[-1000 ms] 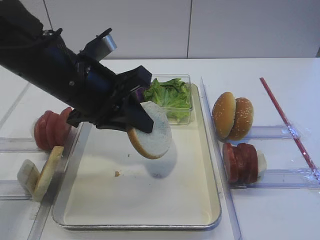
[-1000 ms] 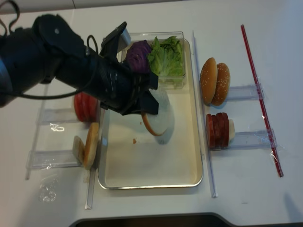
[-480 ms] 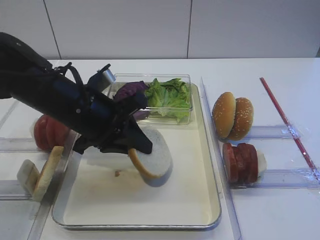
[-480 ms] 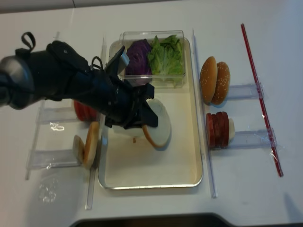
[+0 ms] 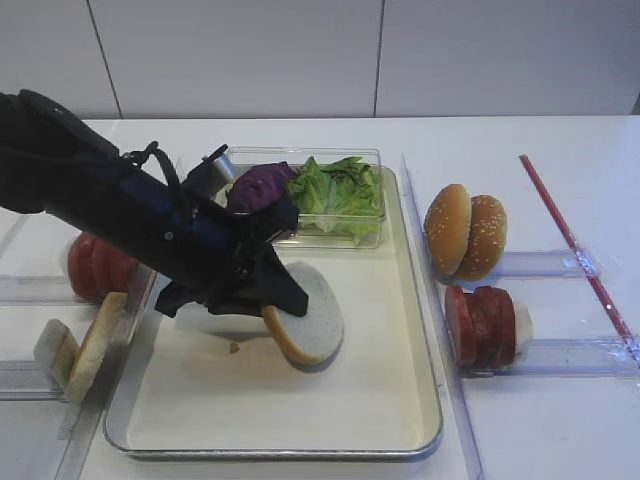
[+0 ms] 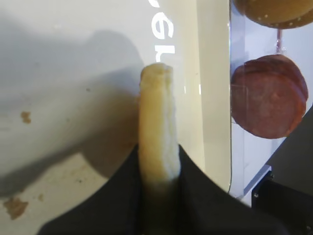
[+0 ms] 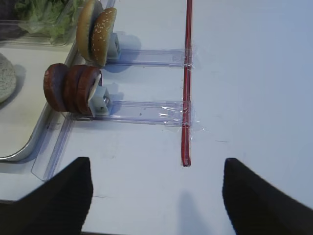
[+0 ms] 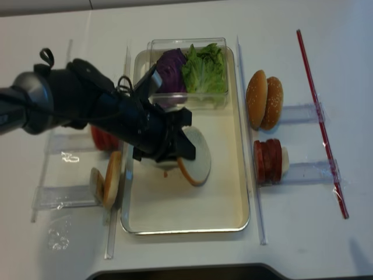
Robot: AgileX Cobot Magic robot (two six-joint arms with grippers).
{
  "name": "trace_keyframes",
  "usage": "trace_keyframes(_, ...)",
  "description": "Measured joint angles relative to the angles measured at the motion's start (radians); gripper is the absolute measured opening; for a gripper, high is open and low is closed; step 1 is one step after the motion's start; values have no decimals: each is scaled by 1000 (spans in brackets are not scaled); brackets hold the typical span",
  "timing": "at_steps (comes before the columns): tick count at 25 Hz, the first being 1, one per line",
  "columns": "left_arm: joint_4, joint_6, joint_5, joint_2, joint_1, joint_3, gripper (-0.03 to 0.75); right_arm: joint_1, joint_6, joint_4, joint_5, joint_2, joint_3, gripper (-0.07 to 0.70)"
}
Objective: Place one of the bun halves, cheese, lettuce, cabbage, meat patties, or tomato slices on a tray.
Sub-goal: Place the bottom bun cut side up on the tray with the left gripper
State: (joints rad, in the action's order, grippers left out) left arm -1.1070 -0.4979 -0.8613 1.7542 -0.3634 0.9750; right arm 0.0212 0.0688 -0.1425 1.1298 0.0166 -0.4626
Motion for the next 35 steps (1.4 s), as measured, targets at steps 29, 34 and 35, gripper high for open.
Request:
trace_keyframes(29, 8, -48, 1, 14, 20, 0, 468, 0, 0, 0, 0, 0, 0, 0)
trace_keyframes(34, 14, -53, -19, 14, 44, 0, 470, 0, 0, 0, 0, 0, 0, 0)
trace_keyframes(35, 22, -53, -24, 14, 46, 0, 470, 0, 0, 0, 0, 0, 0, 0)
